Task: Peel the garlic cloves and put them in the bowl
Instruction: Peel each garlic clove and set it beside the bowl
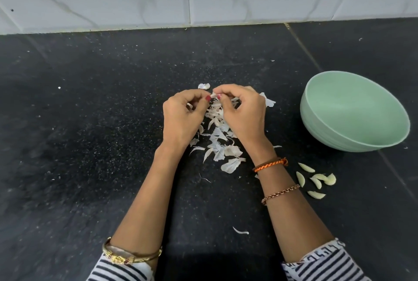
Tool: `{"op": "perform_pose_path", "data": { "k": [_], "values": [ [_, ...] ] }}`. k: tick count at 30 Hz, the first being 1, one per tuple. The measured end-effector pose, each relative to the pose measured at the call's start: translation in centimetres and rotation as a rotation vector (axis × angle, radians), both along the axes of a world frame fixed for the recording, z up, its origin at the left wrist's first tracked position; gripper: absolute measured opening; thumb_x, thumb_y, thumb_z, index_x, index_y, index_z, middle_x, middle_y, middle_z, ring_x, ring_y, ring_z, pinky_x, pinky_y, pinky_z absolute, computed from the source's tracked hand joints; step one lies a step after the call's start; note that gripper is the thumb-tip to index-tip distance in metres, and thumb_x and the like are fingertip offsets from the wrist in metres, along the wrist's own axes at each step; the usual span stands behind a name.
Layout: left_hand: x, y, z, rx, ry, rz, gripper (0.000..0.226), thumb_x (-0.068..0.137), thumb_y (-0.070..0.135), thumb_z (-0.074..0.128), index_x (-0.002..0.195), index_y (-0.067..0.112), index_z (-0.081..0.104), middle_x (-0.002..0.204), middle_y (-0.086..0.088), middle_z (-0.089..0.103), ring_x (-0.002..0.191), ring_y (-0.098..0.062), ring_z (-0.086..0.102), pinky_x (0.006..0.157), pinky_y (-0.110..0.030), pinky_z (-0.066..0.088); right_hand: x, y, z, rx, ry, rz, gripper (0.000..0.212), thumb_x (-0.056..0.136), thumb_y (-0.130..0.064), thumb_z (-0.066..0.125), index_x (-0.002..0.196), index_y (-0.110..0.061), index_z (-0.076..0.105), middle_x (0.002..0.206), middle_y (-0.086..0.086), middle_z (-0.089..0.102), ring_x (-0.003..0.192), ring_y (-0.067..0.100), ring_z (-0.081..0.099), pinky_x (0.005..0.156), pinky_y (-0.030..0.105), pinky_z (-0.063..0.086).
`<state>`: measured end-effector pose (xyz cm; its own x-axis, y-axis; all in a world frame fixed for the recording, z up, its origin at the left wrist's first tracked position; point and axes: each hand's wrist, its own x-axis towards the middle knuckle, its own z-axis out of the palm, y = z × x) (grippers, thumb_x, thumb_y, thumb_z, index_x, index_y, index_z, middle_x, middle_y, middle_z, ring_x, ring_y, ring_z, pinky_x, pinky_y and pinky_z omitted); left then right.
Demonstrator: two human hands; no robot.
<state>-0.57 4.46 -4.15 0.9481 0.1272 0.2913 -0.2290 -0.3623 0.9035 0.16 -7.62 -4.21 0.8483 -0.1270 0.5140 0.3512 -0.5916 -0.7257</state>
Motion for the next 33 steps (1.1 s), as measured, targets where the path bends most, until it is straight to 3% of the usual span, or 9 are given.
{"op": "perform_pose_path", "data": {
  "k": [7,11,15,17,21,24,26,29,33],
  "values": [
    [-0.1,-0.1,0.1,0.114,-0.033,0.024,0.022,0.077,0.019,0.052,0.076,0.007,0.070,0.068,-0.004,0.065,0.056,0.000,0.047,0.062,-0.011,0.037,-0.2,0.1,0.0,0.019,-0.023,0.033,0.013,0.076,-0.008,0.064,0.082,-0.014,0.074,0.078,-0.005,0.072,0.073,0.011,0.062,0.071,0.024,0.050],
    [0.0,-0.1,0.1,0.112,-0.046,0.048,0.021,0.075,0.018,0.052,0.067,0.004,0.067,0.054,0.007,0.054,0.053,-0.005,0.042,0.061,-0.013,0.037,-0.3,0.1,0.0,0.057,-0.002,0.081,0.014,0.076,-0.007,0.062,0.081,-0.013,0.074,0.077,-0.009,0.070,0.070,0.008,0.063,0.074,0.028,0.052],
    [0.0,-0.1,0.0,0.109,-0.058,0.046,0.022,0.073,0.016,0.054,0.063,-0.002,0.063,0.053,-0.014,0.055,0.051,-0.014,0.039,0.054,-0.017,0.035,-0.2,-0.2,0.3,0.116,0.085,0.152,0.016,0.076,0.000,0.062,0.082,-0.010,0.074,0.076,-0.008,0.069,0.071,0.007,0.066,0.074,0.027,0.055],
    [-0.1,-0.1,0.0,0.107,-0.060,0.039,0.022,0.073,0.016,0.054,0.062,-0.002,0.063,0.051,-0.011,0.053,0.051,-0.011,0.039,0.050,-0.018,0.034,-0.2,-0.3,0.5,0.133,0.116,0.189,0.017,0.077,0.003,0.062,0.082,-0.008,0.074,0.075,-0.007,0.068,0.071,0.006,0.066,0.071,0.023,0.055],
    [-0.4,-0.1,0.7,-0.129,0.000,-0.015,0.016,0.070,0.025,0.060,0.062,0.011,0.065,0.054,-0.001,0.050,0.050,-0.002,0.037,0.050,-0.015,0.034,-0.4,-0.6,1.1,0.217,0.154,0.230,0.018,0.078,0.007,0.063,0.084,-0.007,0.073,0.073,-0.011,0.066,0.070,0.001,0.064,0.067,0.014,0.050],
    [-0.2,0.0,0.5,-0.297,0.070,-0.036,0.019,0.070,0.024,0.063,0.066,0.006,0.066,0.065,-0.011,0.056,0.061,-0.018,0.045,0.059,-0.028,0.042,-0.6,-1.1,1.6,0.325,0.192,0.302,0.019,0.079,0.007,0.065,0.084,-0.011,0.071,0.076,-0.007,0.068,0.072,0.003,0.065,0.068,0.016,0.051],
    [0.0,0.3,0.1,-0.320,0.080,-0.013,0.028,0.074,0.019,0.060,0.067,-0.007,0.061,0.067,-0.012,0.054,0.063,-0.021,0.043,0.060,-0.032,0.041,-1.0,-1.6,2.0,0.460,0.213,0.371,0.019,0.079,0.007,0.065,0.082,-0.011,0.070,0.075,-0.006,0.069,0.074,0.006,0.066,0.070,0.018,0.051],
    [0.2,0.5,0.0,-0.291,0.068,0.023,0.032,0.074,0.020,0.057,0.064,-0.009,0.056,0.063,-0.010,0.052,0.060,-0.019,0.041,0.057,-0.030,0.039,-1.4,-1.8,2.0,0.542,0.208,0.322,0.017,0.079,0.005,0.066,0.081,-0.012,0.069,0.075,-0.007,0.070,0.075,0.006,0.066,0.068,0.017,0.051],
    [-0.3,-0.4,0.2,-0.266,0.047,-0.081,0.019,0.081,0.025,0.061,0.070,0.012,0.069,0.070,-0.009,0.066,0.068,-0.016,0.055,0.070,-0.034,0.048,-1.3,-1.4,1.3,0.482,0.205,0.224,0.011,0.079,0.003,0.068,0.084,-0.006,0.071,0.078,-0.001,0.069,0.074,0.006,0.066,0.070,0.018,0.052]
  ]
}}
